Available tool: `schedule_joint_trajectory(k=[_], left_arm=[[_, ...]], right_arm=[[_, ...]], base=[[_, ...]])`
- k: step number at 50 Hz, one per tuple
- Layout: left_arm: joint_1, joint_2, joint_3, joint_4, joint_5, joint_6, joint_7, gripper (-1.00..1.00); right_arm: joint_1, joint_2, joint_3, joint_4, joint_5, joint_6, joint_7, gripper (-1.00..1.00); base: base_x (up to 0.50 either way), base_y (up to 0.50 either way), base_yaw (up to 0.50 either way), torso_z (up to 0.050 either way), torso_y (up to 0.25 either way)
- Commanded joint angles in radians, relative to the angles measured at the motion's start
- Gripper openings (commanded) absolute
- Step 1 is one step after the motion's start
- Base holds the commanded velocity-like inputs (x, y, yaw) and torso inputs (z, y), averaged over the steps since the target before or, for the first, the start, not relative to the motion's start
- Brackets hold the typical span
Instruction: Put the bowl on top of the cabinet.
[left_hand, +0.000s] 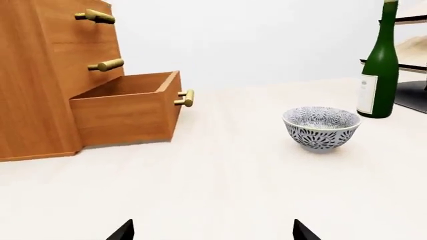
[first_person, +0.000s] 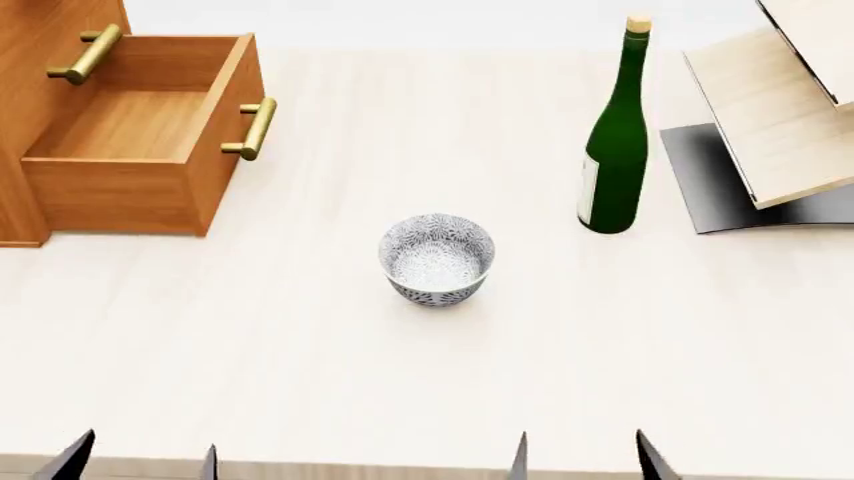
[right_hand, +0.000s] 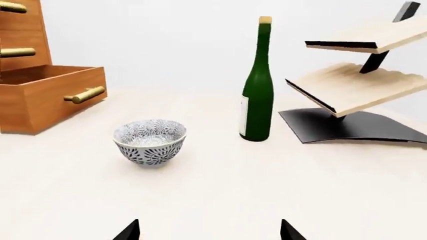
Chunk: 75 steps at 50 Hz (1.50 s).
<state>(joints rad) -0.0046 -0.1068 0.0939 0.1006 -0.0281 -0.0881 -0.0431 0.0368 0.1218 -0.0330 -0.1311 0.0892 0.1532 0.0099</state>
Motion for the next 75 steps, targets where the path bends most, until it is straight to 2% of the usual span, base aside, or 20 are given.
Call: schedule_joint_trajectory(k=[1, 8, 11, 12, 16, 20, 28, 31, 35, 41, 51, 57, 75], left_arm=[[-0.019, -0.041, -0.055, 0.237, 0.028, -0.122, 0.012, 1.0], [-0.002, -0.09, -0.214, 0.362, -0.054, -0.142, -0.006, 1.0], [0.017, -0.088, -0.328, 0.419, -0.189, -0.083, 0.011, 1.0], [0.02, -0.092, -0.345, 0.429, -0.2, -0.087, 0.007, 1.0], [0.074, -0.109, -0.487, 0.477, -0.27, -0.036, -0.002, 1.0], [0.12, -0.107, -0.572, 0.499, -0.338, 0.024, 0.017, 1.0], [0.171, -0.098, -0.651, 0.51, -0.42, 0.095, 0.045, 1.0], [0.177, -0.091, -0.662, 0.505, -0.444, 0.111, 0.052, 1.0], [0.175, -0.083, -0.681, 0.498, -0.476, 0.121, 0.044, 1.0], [0.173, -0.073, -0.705, 0.504, -0.544, 0.128, 0.033, 1.0], [0.173, -0.066, -0.706, 0.469, -0.549, 0.136, 0.028, 1.0], [0.173, -0.068, -0.705, 0.462, -0.548, 0.133, 0.018, 1.0], [0.177, -0.081, -0.667, 0.445, -0.499, 0.13, 0.016, 1.0]], right_arm=[[0.058, 0.062, 0.113, -0.245, 0.036, 0.177, -0.01, 1.0], [0.109, 0.111, 0.338, -0.321, 0.159, 0.269, 0.033, 1.0], [0.095, 0.129, 0.422, -0.34, 0.205, 0.251, 0.023, 1.0], [0.095, 0.129, 0.422, -0.34, 0.205, 0.251, 0.023, 1.0], [0.065, 0.167, 0.588, -0.429, 0.363, 0.302, -0.005, 1.0], [0.012, 0.204, 0.696, -0.487, 0.468, 0.349, -0.039, 1.0], [0.033, 0.208, 0.997, -0.51, 0.78, 0.405, 0.009, 1.0], [0.032, 0.202, 1.044, -0.507, 0.836, 0.402, 0.009, 1.0], [0.039, 0.175, 1.084, -0.469, 0.896, 0.392, 0.003, 1.0], [0.031, 0.152, 1.026, -0.444, 0.82, 0.363, -0.041, 1.0], [0.027, 0.128, 0.964, -0.425, 0.773, 0.348, -0.067, 1.0], [0.008, 0.133, 0.897, -0.422, 0.69, 0.326, -0.102, 1.0], [0.007, 0.122, 0.876, -0.417, 0.699, 0.317, -0.109, 1.0]], base=[[0.0, 0.0, 0.0, 0.0, 0.0], [0.0, 0.0, 0.0, 0.0, 0.0], [0.0, 0.0, 0.0, 0.0, 0.0], [0.0, 0.0, 0.0, 0.0, 0.0], [0.0, 0.0, 0.0, 0.0, 0.0], [0.0, 0.0, 0.0, 0.0, 0.0], [0.0, 0.0, 0.0, 0.0, 0.0], [0.0, 0.0, 0.0, 0.0, 0.0], [0.0, 0.0, 0.0, 0.0, 0.0], [0.0, 0.0, 0.0, 0.0, 0.0], [0.0, 0.02, 0.0, 0.0, 0.0], [0.0, 0.4, 0.0, 0.0, 0.0], [0.0, 0.5, 0.0, 0.0, 0.0]])
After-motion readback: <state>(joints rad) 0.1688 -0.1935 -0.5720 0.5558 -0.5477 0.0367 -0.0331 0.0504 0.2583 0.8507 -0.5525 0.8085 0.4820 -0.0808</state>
